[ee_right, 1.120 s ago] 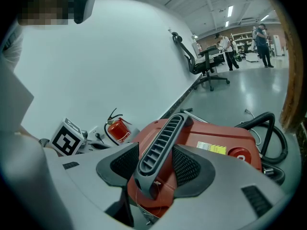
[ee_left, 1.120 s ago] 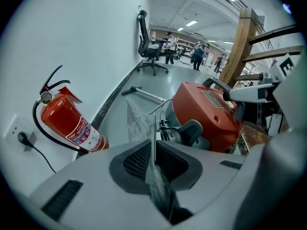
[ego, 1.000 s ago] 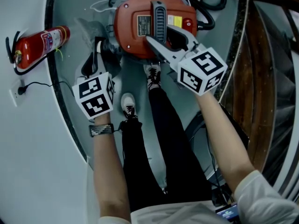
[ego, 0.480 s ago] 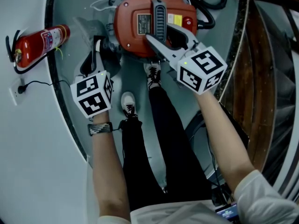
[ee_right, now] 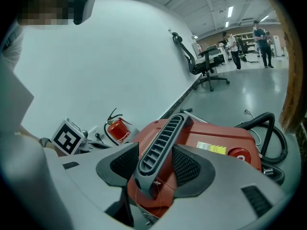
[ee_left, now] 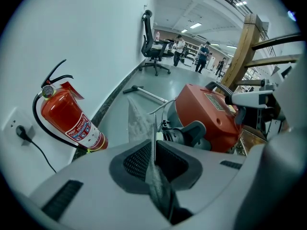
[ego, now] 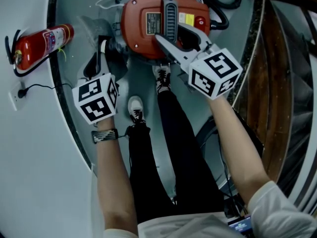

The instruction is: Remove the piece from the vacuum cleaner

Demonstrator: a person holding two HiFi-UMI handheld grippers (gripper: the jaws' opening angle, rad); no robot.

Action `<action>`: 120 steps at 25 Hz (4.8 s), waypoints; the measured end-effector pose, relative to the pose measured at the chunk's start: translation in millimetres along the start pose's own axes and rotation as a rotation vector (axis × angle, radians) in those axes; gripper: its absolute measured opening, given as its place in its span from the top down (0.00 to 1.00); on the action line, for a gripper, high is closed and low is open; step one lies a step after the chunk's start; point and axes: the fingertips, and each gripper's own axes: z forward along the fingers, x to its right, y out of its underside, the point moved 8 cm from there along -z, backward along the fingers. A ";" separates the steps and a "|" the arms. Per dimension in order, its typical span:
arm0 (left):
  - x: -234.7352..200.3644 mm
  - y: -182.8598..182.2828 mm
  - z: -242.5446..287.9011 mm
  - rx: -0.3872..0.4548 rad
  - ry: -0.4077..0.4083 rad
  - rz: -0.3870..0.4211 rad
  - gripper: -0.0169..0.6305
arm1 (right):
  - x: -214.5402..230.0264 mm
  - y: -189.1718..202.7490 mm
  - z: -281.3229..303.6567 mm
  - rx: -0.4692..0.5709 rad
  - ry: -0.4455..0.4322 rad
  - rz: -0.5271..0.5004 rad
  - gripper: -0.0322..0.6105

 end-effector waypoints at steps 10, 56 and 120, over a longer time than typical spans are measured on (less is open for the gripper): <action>-2.9 -0.4 -0.5 0.002 0.011 -0.007 0.91 | -0.3 0.0 -0.3 0.000 0.003 0.002 0.62; -9.5 -0.7 -2.0 0.026 0.010 0.087 0.92 | -0.8 0.7 -1.2 0.010 0.012 -0.012 0.61; -22.3 4.8 -4.1 0.057 0.024 -0.058 0.92 | -2.7 0.3 -1.5 0.019 0.018 -0.021 0.61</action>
